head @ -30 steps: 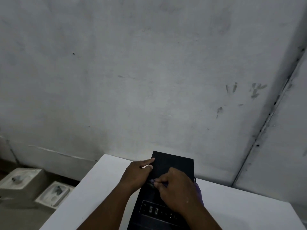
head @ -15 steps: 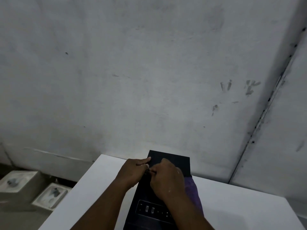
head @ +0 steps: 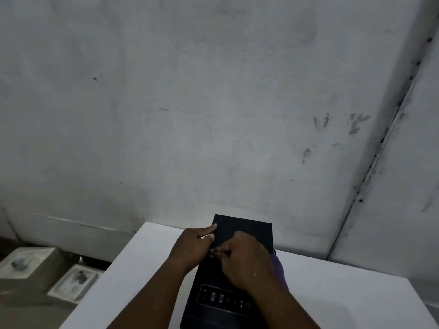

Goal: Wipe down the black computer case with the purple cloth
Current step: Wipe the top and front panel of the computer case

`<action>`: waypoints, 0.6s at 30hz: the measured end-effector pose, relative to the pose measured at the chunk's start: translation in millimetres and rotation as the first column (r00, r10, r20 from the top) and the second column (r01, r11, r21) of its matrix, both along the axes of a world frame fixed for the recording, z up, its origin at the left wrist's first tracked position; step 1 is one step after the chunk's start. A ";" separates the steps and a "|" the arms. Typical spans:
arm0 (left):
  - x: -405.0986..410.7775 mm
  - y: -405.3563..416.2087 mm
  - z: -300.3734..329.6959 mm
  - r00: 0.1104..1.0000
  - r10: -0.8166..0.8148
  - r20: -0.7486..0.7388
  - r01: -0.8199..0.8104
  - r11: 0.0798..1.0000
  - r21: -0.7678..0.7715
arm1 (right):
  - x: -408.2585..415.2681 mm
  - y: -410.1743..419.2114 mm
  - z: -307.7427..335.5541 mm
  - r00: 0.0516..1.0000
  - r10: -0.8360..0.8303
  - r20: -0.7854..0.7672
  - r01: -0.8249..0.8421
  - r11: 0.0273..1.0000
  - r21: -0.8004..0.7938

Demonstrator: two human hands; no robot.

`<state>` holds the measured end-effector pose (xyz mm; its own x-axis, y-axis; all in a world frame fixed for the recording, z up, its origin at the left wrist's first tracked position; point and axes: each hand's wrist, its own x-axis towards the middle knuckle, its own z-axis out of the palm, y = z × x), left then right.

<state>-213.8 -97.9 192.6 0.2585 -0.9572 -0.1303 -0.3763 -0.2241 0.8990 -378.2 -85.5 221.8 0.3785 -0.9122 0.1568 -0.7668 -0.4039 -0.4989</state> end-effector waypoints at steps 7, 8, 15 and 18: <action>-1.1 -0.5 -0.3 0.999 -0.008 0.038 0.009 1.000 -0.019 | -8.3 28.9 -15.9 0.989 0.142 0.030 -0.142 0.990 0.013; -1.1 -0.2 -0.3 0.999 -0.010 0.039 0.011 1.000 -0.022 | -8.9 29.2 -14.3 0.989 0.142 0.042 -0.143 0.990 0.019; -2.9 -0.9 -1.7 0.999 0.017 0.035 -0.016 0.999 -0.039 | 0.8 27.5 -9.0 0.996 0.087 0.003 -0.086 0.995 -0.053; -2.9 0.2 -3.0 0.997 0.009 0.070 -0.006 0.999 -0.039 | -4.4 32.7 -11.1 0.991 0.135 -0.018 -0.136 0.990 -0.034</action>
<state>-216.6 -97.7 189.7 0.2731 -0.9591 -0.0746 -0.4375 -0.1929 0.8783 -382.6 -52.8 210.6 0.5008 -0.8465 0.1806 -0.7113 -0.5214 -0.4714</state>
